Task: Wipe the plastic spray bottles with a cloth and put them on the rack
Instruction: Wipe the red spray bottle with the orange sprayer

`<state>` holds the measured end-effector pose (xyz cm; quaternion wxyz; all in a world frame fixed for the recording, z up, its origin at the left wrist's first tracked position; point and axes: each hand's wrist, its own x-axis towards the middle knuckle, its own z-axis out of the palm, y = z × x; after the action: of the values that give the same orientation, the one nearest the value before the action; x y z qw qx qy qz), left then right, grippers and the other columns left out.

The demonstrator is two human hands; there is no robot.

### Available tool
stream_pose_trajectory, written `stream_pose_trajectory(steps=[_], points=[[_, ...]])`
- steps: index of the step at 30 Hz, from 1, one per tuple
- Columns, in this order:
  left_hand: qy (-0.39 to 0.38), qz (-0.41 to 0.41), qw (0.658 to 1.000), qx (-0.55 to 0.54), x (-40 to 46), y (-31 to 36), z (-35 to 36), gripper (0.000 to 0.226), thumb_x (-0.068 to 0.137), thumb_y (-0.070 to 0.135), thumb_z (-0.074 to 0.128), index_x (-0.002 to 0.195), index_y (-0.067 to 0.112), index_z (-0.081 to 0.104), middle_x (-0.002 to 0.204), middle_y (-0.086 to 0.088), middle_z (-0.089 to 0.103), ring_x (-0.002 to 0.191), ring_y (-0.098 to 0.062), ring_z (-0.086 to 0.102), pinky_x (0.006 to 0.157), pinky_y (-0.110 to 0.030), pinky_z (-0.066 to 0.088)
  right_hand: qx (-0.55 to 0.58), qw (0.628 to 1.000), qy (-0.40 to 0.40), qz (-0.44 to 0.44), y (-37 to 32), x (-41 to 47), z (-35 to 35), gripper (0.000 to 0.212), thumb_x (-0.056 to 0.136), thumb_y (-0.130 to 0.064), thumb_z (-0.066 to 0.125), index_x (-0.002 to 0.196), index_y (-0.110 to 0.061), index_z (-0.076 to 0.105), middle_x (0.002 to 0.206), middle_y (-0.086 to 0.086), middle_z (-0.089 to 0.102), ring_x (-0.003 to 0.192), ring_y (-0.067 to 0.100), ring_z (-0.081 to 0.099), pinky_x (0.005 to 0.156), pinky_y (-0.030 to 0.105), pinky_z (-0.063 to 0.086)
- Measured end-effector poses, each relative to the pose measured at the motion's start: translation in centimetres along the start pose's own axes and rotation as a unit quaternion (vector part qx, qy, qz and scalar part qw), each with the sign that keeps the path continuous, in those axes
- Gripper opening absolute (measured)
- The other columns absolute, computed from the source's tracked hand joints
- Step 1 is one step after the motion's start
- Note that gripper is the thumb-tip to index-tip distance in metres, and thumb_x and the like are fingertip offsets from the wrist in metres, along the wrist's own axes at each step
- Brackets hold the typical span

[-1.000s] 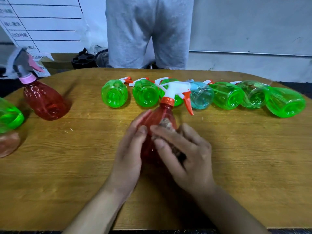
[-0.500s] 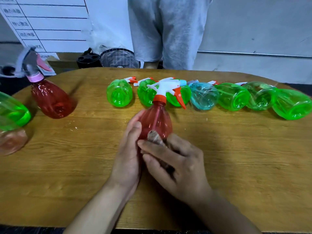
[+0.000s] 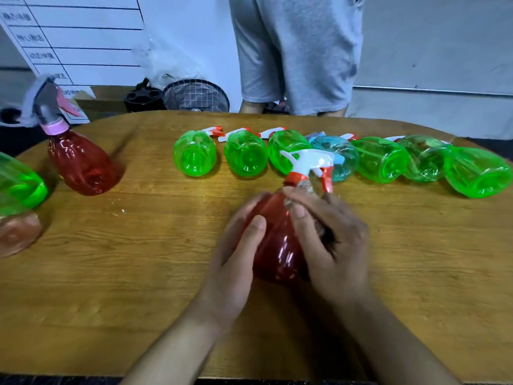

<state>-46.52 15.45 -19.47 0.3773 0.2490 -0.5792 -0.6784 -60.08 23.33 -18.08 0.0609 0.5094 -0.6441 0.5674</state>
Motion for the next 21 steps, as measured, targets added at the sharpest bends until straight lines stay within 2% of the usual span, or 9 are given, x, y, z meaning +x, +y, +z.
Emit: stream_pose_trajectory(steps=[2,5,8,11,13,16,17,19,21], points=[[0.017,-0.015,0.999,-0.027,0.5,0.1,-0.7,0.049,0.097,0.045,0.059,0.143,0.03,0.064,0.146,-0.001,0.066,0.14,-0.022,0.059,0.122,-0.056,0.04,-0.007,0.998,-0.037,-0.044,-1.1,-0.9,1.0,0.027,0.101,-0.027,0.065,0.124,-0.018,0.077,0.083,-0.006,0.051,0.073,-0.002,0.049,0.069,0.012,0.04],[0.042,-0.028,0.996,-0.069,1.1,0.6,-1.6,0.051,0.1,0.041,0.051,0.148,0.024,0.059,0.143,-0.007,0.068,0.138,-0.028,0.061,0.123,-0.056,0.038,-0.016,0.989,-0.078,-0.126,-1.9,-2.1,2.3,0.025,0.098,-0.026,0.072,0.122,-0.021,0.079,0.084,-0.002,0.056,0.071,0.007,0.054,0.069,0.021,0.048],[0.026,-0.025,0.997,-0.07,1.1,0.9,-1.7,0.05,0.101,0.042,0.05,0.147,0.026,0.059,0.144,-0.008,0.067,0.137,-0.031,0.061,0.122,-0.057,0.038,-0.032,0.982,-0.079,-0.166,-1.6,-2.1,2.1,0.023,0.099,-0.027,0.073,0.12,-0.021,0.079,0.086,-0.002,0.06,0.074,0.008,0.058,0.072,0.02,0.05],[0.019,-0.012,1.0,-0.021,0.8,0.6,-0.9,0.044,0.097,0.048,0.058,0.138,0.034,0.067,0.145,-0.003,0.066,0.14,-0.027,0.058,0.123,-0.06,0.037,-0.006,0.994,-0.041,-0.103,-0.7,-1.2,1.0,0.026,0.1,-0.026,0.068,0.123,-0.018,0.077,0.086,-0.003,0.058,0.074,-0.001,0.053,0.071,0.015,0.043],[0.002,-0.013,1.0,0.002,0.2,0.4,-0.1,0.048,0.093,0.048,0.062,0.138,0.03,0.068,0.146,-0.001,0.066,0.141,-0.024,0.058,0.121,-0.058,0.04,0.005,0.999,0.001,-0.035,0.2,-0.2,0.1,0.026,0.101,-0.025,0.064,0.122,-0.017,0.077,0.087,0.001,0.065,0.076,0.005,0.059,0.072,0.018,0.045],[-0.052,-0.016,0.998,0.032,-0.7,0.3,0.4,0.051,0.096,0.051,0.061,0.143,0.031,0.062,0.14,0.012,0.068,0.134,-0.007,0.061,0.109,-0.032,0.052,0.017,0.999,0.034,0.016,1.3,0.6,-0.7,0.026,0.103,-0.026,0.061,0.121,-0.016,0.078,0.089,0.006,0.071,0.081,0.02,0.065,0.072,0.036,0.05],[-0.065,-0.012,0.997,0.038,-0.8,0.4,0.2,0.057,0.094,0.057,0.064,0.144,0.031,0.06,0.14,0.013,0.068,0.133,-0.006,0.061,0.107,-0.027,0.052,0.014,0.999,0.033,0.016,1.3,0.6,-0.7,0.026,0.103,-0.026,0.061,0.121,-0.016,0.078,0.085,0.005,0.068,0.077,0.021,0.063,0.068,0.037,0.049],[-0.088,-0.016,0.994,0.058,-0.8,0.7,-0.3,0.076,0.084,0.066,0.076,0.148,0.029,0.057,0.143,0.008,0.066,0.135,-0.01,0.061,0.108,-0.027,0.052,0.01,0.999,0.026,0.015,1.2,0.4,-0.4,0.026,0.103,-0.026,0.061,0.121,-0.016,0.077,0.079,0.003,0.063,0.072,0.017,0.058,0.064,0.034,0.045],[-0.096,-0.027,0.993,0.056,-0.7,0.9,-0.3,0.083,0.077,0.055,0.088,0.149,0.029,0.055,0.143,0.009,0.067,0.134,-0.01,0.062,0.108,-0.025,0.051,0.022,0.999,0.021,0.029,1.1,0.4,-0.2,0.026,0.104,-0.026,0.061,0.122,-0.017,0.077,0.082,0.005,0.065,0.075,0.019,0.06,0.066,0.036,0.047]])
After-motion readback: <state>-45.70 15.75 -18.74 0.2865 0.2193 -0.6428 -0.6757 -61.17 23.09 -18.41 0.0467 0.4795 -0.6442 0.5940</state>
